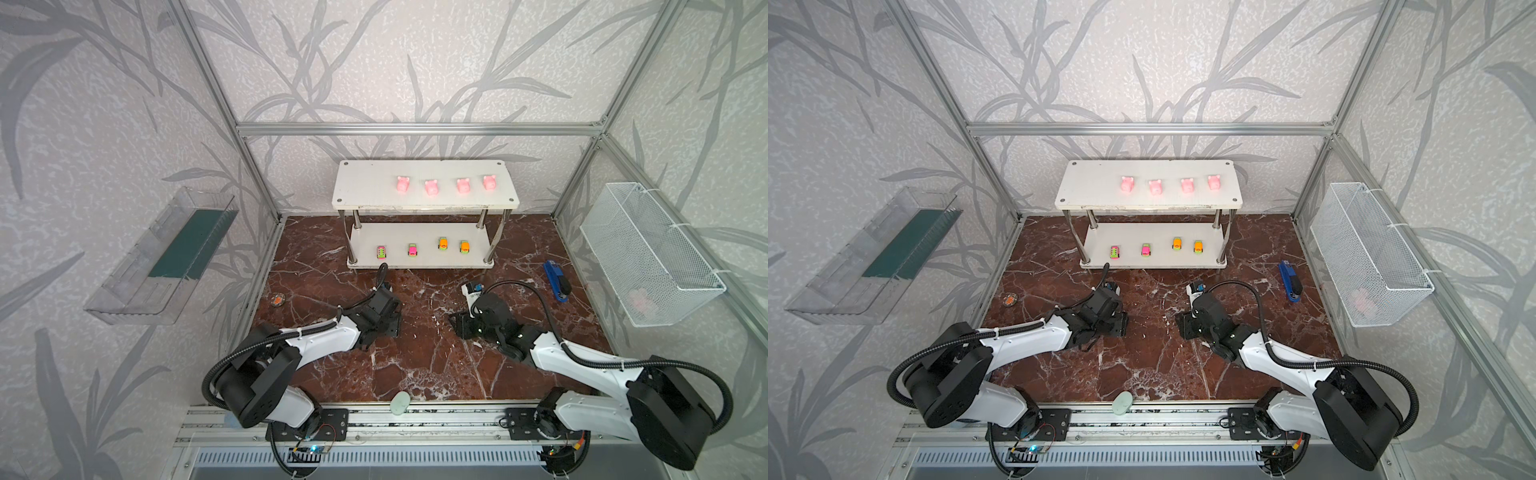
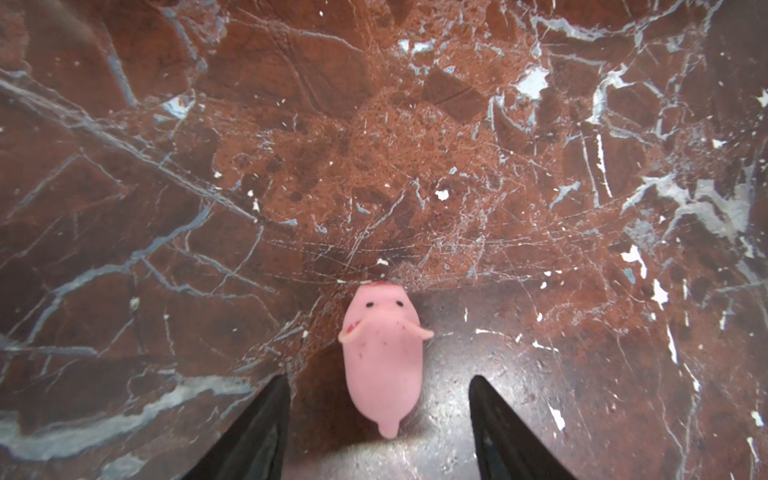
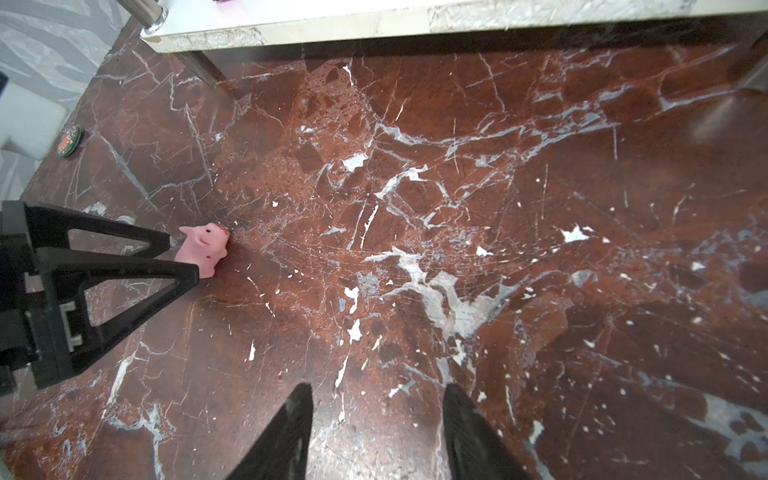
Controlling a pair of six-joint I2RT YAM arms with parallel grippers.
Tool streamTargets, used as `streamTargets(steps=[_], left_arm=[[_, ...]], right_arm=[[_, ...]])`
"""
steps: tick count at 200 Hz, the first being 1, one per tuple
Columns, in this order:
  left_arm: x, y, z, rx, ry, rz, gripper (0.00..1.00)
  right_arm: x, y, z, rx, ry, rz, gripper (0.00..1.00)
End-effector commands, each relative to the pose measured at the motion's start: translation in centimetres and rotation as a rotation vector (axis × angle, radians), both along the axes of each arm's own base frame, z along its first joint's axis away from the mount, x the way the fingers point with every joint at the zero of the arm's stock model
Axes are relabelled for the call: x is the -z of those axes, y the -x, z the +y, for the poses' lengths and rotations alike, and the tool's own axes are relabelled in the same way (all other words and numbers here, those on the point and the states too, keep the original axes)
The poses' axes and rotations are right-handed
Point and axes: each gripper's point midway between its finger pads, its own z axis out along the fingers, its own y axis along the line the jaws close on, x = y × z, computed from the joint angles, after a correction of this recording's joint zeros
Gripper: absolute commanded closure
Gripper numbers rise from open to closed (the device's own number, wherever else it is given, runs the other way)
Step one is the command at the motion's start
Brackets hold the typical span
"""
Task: Place and organize the plastic toys onto the shelf
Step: 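Close the left gripper on the last pink pig and lift it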
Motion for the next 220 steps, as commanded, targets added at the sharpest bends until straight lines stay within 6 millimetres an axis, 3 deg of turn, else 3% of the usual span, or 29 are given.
streamTargets(steps=[1, 143, 162, 192, 220], left_arm=[[-0.8, -1.1, -0.7, -0.005, 0.002, -0.029, 0.36], [1.4, -1.4, -0.5, -0.02, -0.044, 0.013, 0.66], [1.4, -1.4, -0.5, -0.022, -0.045, 0.012, 0.72], [1.1, -1.4, -0.4, -0.024, -0.047, 0.01, 0.73], [-0.5, -1.7, -0.4, -0.032, -0.039, -0.01, 0.73]], right_arm=[[0.4, -0.2, -0.2, 0.003, 0.004, -0.004, 0.48], [1.3, -0.5, -0.9, 0.023, -0.001, 0.021, 0.48], [1.4, -0.5, -1.0, 0.025, 0.001, 0.024, 0.49], [1.5, -0.5, -1.1, 0.029, -0.002, 0.028, 0.48], [1.6, -0.5, -1.1, 0.03, -0.002, 0.03, 0.49]])
